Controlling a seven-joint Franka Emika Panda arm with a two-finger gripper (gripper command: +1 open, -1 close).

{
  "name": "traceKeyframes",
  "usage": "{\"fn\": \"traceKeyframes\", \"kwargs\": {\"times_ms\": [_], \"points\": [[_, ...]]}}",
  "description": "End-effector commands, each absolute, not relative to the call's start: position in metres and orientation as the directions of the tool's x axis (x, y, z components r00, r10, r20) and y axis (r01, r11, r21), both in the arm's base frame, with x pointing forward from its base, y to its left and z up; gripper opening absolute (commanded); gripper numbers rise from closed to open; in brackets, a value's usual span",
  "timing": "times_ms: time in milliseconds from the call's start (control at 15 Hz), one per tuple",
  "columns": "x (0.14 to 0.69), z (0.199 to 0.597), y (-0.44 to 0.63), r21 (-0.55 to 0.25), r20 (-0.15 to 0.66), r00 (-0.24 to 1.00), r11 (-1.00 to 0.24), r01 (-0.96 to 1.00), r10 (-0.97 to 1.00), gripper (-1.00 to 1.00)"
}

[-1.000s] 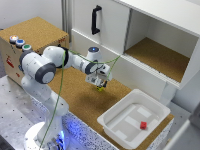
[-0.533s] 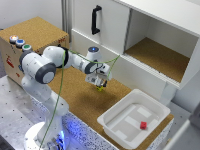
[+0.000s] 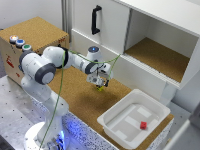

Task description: Place the purple block on top of the yellow block

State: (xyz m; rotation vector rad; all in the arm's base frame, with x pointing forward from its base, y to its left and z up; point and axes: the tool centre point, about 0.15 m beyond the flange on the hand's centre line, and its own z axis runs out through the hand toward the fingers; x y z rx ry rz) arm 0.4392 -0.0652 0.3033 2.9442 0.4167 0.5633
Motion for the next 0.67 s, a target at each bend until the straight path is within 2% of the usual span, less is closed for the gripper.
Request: {"fn": "traceKeyframes", "kwargs": {"times_ms": [0, 467, 533, 600], "points": [[0.4140, 0.3499, -0.0966, 0.053, 0.389, 0.871, -0.951, 0.305, 0.300, 1.00], [0.4140, 0.3499, -0.0966, 0.053, 0.389, 0.871, -0.951, 0.305, 0.300, 1.00], [0.4116, 0.3451, -0.0917, 0.129, 0.392, 0.876, -0.959, 0.251, 0.282, 1.00], [0.4109, 0.3512, -0.0974, 0.079, 0.387, 0.888, -0.968, 0.236, 0.248, 1.00]]}}
